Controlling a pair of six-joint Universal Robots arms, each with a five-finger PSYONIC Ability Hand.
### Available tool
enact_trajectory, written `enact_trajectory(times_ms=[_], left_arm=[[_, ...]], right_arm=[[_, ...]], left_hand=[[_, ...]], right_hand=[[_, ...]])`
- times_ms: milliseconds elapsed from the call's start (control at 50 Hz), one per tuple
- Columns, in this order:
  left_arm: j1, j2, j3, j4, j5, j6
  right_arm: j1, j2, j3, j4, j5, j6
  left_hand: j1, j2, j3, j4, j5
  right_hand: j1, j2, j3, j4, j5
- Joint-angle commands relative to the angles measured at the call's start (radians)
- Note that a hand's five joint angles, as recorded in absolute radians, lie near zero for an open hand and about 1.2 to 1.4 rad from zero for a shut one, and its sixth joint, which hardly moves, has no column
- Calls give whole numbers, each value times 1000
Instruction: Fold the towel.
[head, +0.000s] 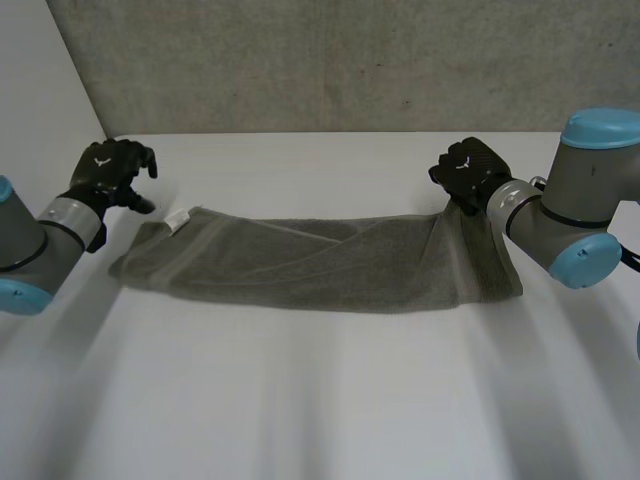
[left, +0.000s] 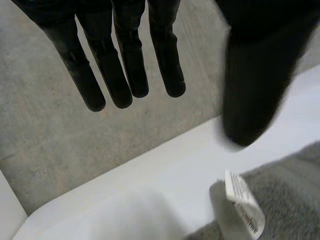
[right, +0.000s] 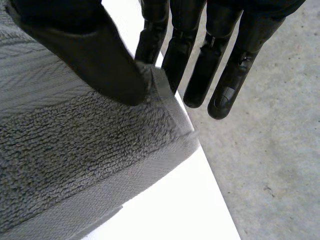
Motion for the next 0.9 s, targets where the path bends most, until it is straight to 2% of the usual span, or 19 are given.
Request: enact_trajectory(times_ms=[20, 140, 240, 380, 520, 640, 780, 900], left_arm=[[-6, -111, 154, -130, -45, 22], [-9, -147, 210, -265, -62, 24], [-12, -127, 188, -332, -62, 24], [-12, -58, 101, -369, -64, 35], [2, -12, 3, -369, -65, 100], [22, -2, -54, -369, -67, 162], [46, 7, -89, -359, -70, 179], [69, 17, -101, -357, -123, 182]], right_arm=[[1, -8, 22, -14, 84, 0], [6, -45, 55, -12, 167, 14], [-8, -163, 178, -12, 225, 94], [-11, -278, 329, -5, 222, 174], [-11, -379, 536, -31, 210, 206], [-11, -393, 625, -69, 205, 206], [-9, -408, 709, -110, 204, 207], [-9, -410, 731, -121, 204, 206]], left_hand=[[-26, -43, -49, -46, -16], [-26, -43, -49, -46, -16], [-23, -40, -46, -43, -13], [-26, -43, -49, -46, -16], [-47, -64, -70, -66, -36], [-47, -64, -70, -66, -36], [-41, -58, -64, -60, -30], [-38, -55, -61, -57, -27]], right_hand=[[-987, -975, -609, -673, -988], [-987, -975, -609, -673, -988], [-987, -975, -609, -673, -988], [-987, -975, -609, -673, -988], [-987, -975, -609, -673, -988], [-987, -975, -609, -673, -988], [-987, -975, -609, -673, -988], [-987, -975, -609, -673, -988]])
